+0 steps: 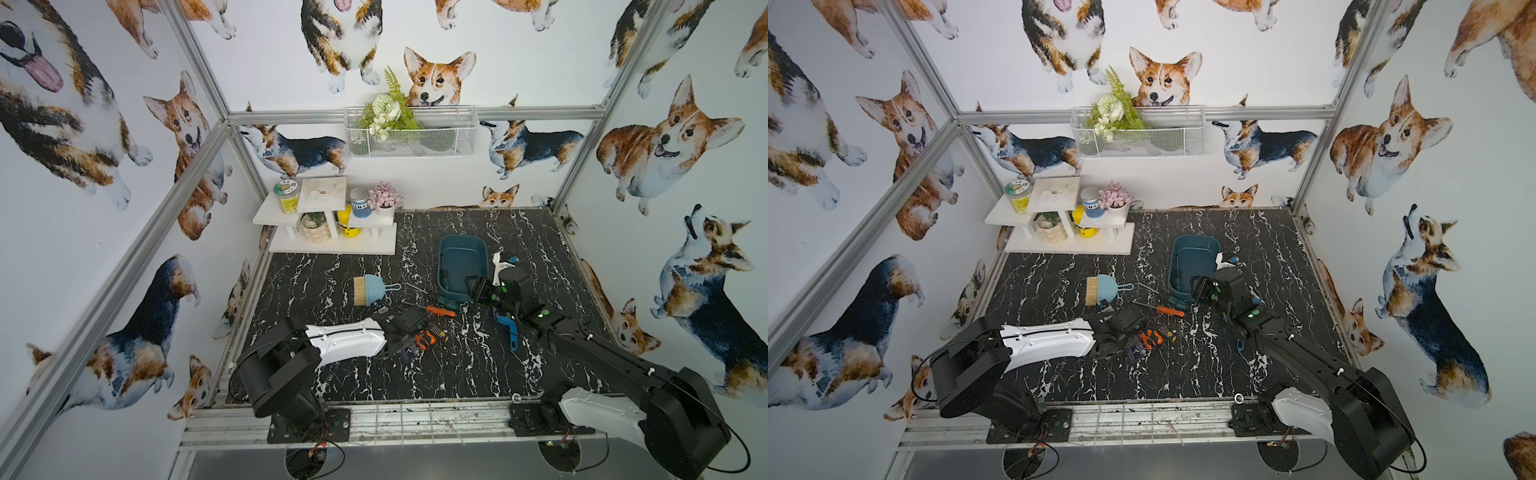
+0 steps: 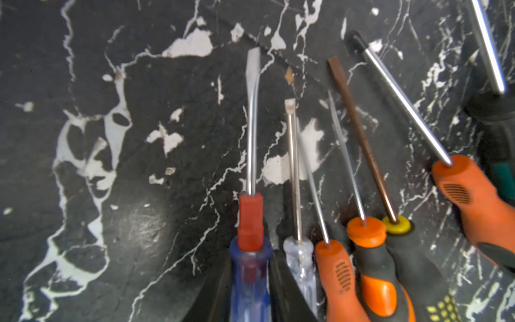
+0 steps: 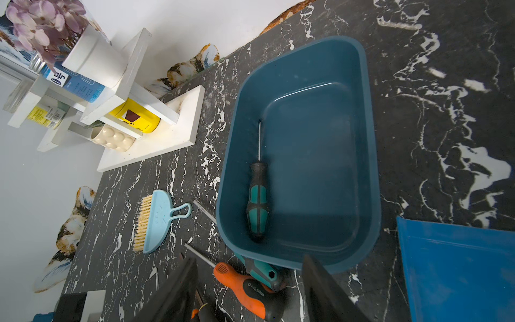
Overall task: Put the screwdriver on the desktop into the storage box
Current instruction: Pick up the screwdriver from the center of the board.
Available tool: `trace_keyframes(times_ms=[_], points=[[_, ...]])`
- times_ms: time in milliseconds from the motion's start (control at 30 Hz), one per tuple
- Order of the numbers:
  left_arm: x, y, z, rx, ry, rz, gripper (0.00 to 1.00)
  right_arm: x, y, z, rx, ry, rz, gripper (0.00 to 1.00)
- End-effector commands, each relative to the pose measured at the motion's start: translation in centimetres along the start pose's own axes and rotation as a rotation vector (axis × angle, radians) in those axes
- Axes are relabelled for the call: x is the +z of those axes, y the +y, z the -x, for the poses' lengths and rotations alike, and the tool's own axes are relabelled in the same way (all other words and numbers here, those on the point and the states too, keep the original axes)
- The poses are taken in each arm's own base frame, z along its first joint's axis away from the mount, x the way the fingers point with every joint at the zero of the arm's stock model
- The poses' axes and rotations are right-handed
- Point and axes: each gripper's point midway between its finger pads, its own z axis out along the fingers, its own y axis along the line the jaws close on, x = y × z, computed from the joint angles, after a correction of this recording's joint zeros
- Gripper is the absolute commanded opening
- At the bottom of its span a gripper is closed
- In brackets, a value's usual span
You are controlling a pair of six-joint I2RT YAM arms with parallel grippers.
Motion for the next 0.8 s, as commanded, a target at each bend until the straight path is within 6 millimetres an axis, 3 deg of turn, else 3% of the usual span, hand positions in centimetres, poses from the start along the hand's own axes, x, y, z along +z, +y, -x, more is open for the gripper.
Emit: trace_keyframes(times_ms=[0, 200, 400, 567, 667, 767], points=[[0.3, 0.7, -0.4, 0.002, 0.015, 0.035, 0.24, -0.1, 0.0, 0.4, 0.005, -0.020, -0.002, 0.66], [1.2, 1.1, -1.3, 0.004, 0.049, 0.042, 0.23, 0.0, 0.3, 0.7, 0.004, -0.022, 0.003, 0.66], [0.7, 1.7, -0.9, 0.035, 0.037, 0.069, 0.09, -0.4, 0.2, 1.3, 0.007, -0.040, -0.014, 0.66], [-3.4, 1.2, 2.5, 0.079, -0.095, 0.072, 0.06, -1.2, -0.2, 1.4, 0.015, -0.064, -0.020, 0.66], [-6.8, -0.4, 5.0, 0.097, -0.190, 0.023, 0.05, -1.3, -0.5, 1.3, 0.019, -0.069, -0.025, 0.66], [-9.6, -3.4, 7.2, 0.142, -0.267, -0.041, 0.05, -1.3, -0.7, 1.1, 0.026, -0.066, -0.029, 0.67]])
